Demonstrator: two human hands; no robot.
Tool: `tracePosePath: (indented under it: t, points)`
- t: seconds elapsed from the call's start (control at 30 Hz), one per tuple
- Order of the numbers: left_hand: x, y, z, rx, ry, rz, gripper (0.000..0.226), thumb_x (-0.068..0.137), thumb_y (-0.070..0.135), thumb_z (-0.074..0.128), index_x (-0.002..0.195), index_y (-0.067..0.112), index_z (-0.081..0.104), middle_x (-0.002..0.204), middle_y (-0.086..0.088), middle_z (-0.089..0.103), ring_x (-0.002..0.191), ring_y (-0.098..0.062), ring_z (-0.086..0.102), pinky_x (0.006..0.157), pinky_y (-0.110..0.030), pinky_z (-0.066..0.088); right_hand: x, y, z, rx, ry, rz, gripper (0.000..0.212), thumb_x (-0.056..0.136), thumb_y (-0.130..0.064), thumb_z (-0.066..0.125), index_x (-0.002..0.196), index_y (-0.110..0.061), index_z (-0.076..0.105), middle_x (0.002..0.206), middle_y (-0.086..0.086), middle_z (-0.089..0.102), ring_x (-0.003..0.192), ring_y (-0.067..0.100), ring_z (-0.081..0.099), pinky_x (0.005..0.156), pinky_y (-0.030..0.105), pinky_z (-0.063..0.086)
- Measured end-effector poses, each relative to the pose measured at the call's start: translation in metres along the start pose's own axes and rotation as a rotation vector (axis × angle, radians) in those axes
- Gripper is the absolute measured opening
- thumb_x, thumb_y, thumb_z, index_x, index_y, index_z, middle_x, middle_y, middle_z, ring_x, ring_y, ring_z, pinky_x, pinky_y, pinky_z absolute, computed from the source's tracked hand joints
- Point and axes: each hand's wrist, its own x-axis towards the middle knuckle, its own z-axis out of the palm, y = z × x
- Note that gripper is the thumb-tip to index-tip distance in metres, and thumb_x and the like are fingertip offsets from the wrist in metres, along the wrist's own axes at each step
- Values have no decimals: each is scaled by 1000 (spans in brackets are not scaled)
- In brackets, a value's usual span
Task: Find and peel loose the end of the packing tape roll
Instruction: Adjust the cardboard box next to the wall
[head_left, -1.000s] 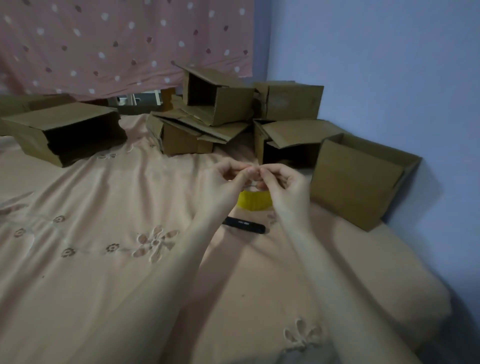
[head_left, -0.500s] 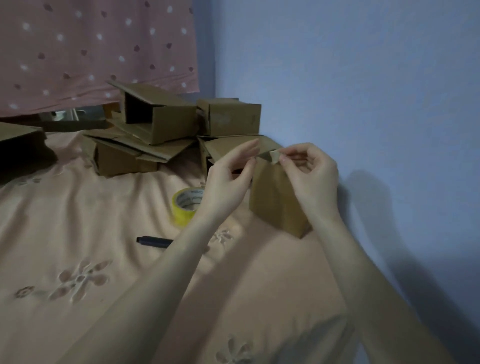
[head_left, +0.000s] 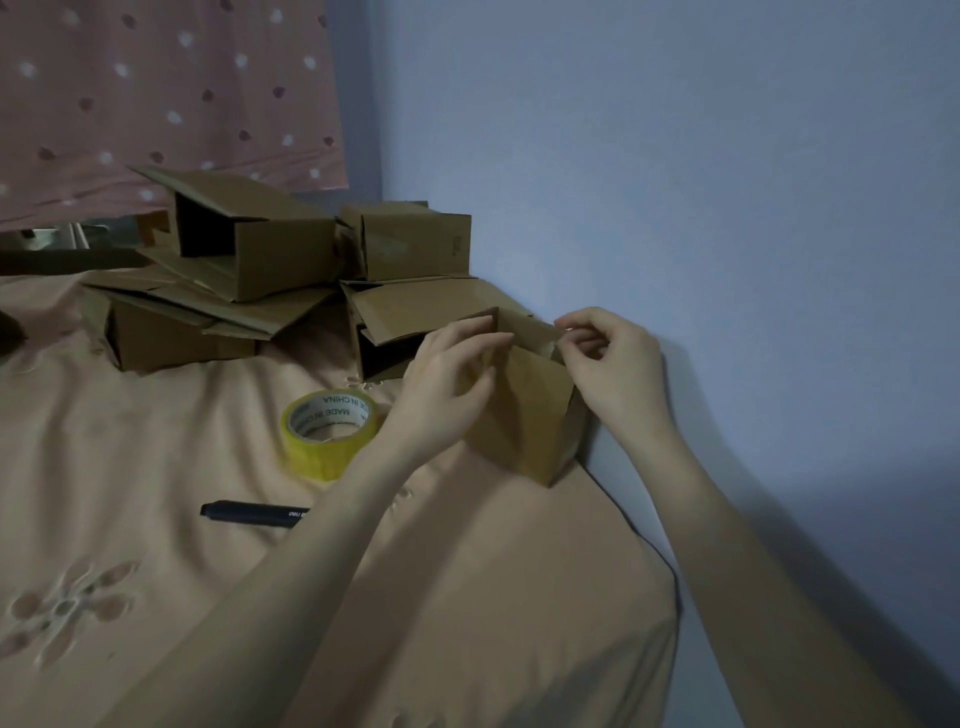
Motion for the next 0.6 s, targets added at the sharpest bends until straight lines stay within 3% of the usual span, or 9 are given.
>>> tracePosePath:
  t: [0.23, 0.37, 0.5, 0.6]
  points:
    - [-5, -1, -6, -13, -3, 14, 36, 95, 13, 50, 126, 28, 60, 142, 9, 45, 134, -8, 34, 107, -23, 24, -1, -2, -6, 26, -16, 11, 17, 84, -6, 61, 80, -21, 69, 80, -5, 68, 73, 7, 60, 64, 4, 44]
    - [-9, -1, -14, -6, 24, 26, 36, 94, 11, 52, 124, 28, 61, 140, 9, 47, 132, -8, 37, 97, -4, 23, -4, -13, -11, 55, -1, -8, 16, 84, -5, 60, 83, -16, 71, 85, -3, 69, 75, 3, 60, 65, 2, 43]
    - [-15, -1, -31, 3, 53, 23, 35, 94, 11, 52, 125, 27, 61, 140, 10, 46, 132, -5, 35, 106, -20, 26, -7, -32, -9, 85, 3, -37, 17, 86, -6, 58, 84, -16, 71, 86, -4, 68, 75, 1, 59, 67, 7, 45]
    - [-22, -4, -49, 4, 55, 4, 36, 95, 12, 52, 124, 30, 59, 141, 11, 44, 133, -4, 34, 106, -20, 26, -12, -47, 2, 101, 4, -86, 17, 86, -7, 57, 84, -16, 71, 88, -4, 69, 76, 2, 60, 73, 13, 48]
